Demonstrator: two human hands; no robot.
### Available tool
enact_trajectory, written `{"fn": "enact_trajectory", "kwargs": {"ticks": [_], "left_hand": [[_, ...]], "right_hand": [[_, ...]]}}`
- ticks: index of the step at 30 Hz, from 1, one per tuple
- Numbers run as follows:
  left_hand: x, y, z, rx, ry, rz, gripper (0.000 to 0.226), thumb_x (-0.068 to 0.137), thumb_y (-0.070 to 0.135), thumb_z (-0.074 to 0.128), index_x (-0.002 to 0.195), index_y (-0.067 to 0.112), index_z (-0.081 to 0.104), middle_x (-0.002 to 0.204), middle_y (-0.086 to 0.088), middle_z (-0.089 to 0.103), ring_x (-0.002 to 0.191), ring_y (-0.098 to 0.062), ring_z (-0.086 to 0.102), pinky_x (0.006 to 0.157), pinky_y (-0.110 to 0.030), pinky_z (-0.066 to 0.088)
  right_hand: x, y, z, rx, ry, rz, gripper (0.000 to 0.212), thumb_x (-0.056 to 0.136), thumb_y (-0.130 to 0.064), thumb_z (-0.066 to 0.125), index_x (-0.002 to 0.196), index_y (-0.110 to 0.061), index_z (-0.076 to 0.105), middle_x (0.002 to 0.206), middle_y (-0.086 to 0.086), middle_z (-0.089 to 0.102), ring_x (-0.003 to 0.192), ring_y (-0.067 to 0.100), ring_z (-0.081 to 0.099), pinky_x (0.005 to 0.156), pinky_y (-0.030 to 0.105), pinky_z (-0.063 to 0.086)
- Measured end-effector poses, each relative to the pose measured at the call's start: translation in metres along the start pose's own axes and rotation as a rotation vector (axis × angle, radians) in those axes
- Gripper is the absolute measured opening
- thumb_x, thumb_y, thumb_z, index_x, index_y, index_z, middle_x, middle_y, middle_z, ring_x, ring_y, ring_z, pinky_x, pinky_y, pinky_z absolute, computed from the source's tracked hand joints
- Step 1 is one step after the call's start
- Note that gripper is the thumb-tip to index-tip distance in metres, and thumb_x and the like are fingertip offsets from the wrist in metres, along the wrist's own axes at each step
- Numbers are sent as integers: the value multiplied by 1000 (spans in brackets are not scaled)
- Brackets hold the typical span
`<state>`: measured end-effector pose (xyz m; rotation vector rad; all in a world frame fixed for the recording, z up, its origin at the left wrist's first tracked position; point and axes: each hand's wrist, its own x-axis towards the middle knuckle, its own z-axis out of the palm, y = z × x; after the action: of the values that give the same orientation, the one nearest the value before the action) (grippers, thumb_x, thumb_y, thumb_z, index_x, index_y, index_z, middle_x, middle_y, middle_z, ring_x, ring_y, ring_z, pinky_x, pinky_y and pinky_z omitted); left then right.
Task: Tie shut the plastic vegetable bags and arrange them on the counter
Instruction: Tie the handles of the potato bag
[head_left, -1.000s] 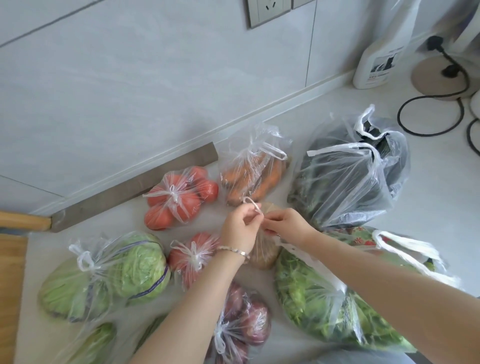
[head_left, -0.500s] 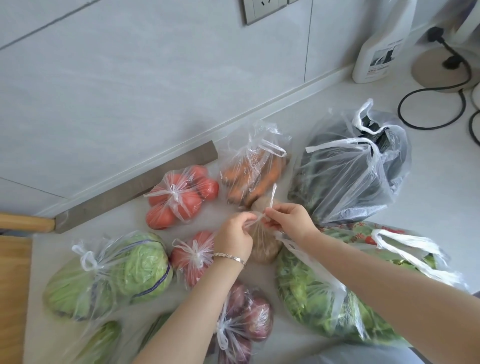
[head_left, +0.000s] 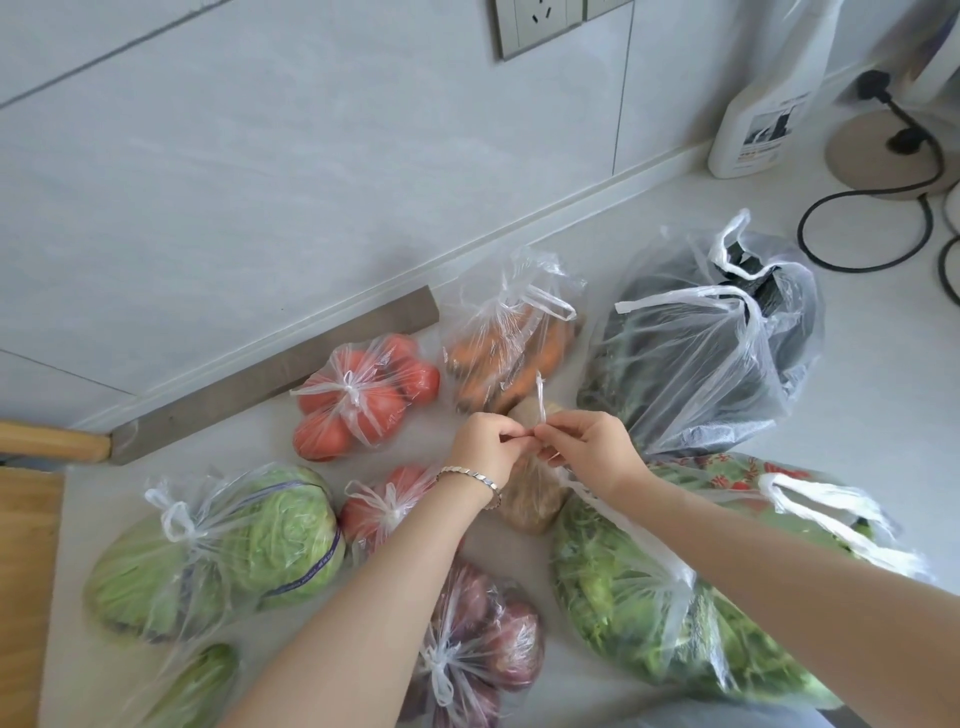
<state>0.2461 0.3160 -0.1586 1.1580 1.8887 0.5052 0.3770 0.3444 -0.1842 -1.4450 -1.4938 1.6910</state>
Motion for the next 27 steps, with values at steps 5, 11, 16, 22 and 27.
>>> {"fn": "enact_trajectory", "kwargs": {"ticks": [5,11,16,22,27], "left_hand": [[2,0,4,0,15,4,11,81,12,66,85,4,72,55,5,52,47,-2,43,45,-8,33],[6,-8,8,177,61,63,18,84,16,61,81,0,68,66,9,39,73,-18,46,65,-23,33],[7,-11,6,1,57,-29,18,84,20,62,84,3,68,63,2,50,60,-12,48,56,-21,36],[3,-13,-3,-239,-62,-186,12,82,16,65,70,17,66,58,-4,50,50,-11,44,54,-20,38],[2,-14,-2,-198,-54,-183,7,80,17,67,79,10,70,62,-8,53,55,-14,42,52,-22,33]], "right_hand": [[1,-1,4,11,53,-11,20,87,-4,57,71,-4,70,64,9,63,53,8,59,58,13,52],[13,0,6,124,34,183,8,77,-12,72,71,-10,67,65,11,65,58,20,58,71,37,55],[13,-4,1,-58,17,-4,18,78,-9,69,80,-23,58,69,-3,66,59,4,61,68,23,52],[10,-1,-4,-518,-170,-491,22,80,-1,63,99,-9,73,81,0,63,64,4,51,72,20,48],[13,-10,0,-665,-220,-440,23,81,-2,56,98,-6,71,93,14,63,80,27,57,79,35,47]]}}
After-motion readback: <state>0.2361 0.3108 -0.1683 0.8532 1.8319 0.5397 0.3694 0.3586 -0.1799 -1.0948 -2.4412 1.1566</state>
